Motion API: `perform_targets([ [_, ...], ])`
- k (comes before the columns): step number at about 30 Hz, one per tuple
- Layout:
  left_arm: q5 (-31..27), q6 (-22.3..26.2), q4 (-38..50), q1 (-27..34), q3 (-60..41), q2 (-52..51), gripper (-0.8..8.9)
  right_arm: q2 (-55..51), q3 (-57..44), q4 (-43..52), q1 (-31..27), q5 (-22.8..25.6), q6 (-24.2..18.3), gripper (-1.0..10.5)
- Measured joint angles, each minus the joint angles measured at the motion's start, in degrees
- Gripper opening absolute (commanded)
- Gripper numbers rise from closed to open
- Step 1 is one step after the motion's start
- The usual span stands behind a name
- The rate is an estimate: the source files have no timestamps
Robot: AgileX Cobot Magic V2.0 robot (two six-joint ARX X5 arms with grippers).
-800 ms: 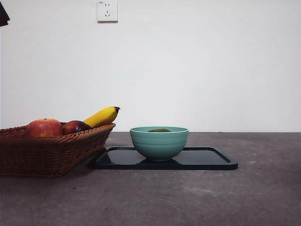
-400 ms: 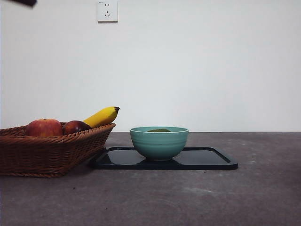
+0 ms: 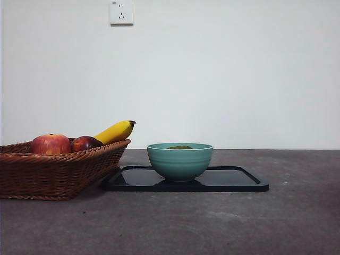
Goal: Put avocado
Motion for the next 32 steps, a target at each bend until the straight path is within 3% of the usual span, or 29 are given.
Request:
perform_targets([
  [14,-0.8,0.0,-1.6,2.9,-18.0,-14.8,0.07,0.0,0.0,0.0,0.0,0.0,0.0,0.1],
  [20,-3.5,0.0,-5.5,2.9,-21.1,-17.4,0.07,0.0,0.0,0.0,0.0,0.0,0.0,0.1],
  [32,-3.6,-0.1,-8.5,2.9,-23.1,-18.5,0.07,0.0,0.0,0.4,0.0,0.0,0.0,0.1],
])
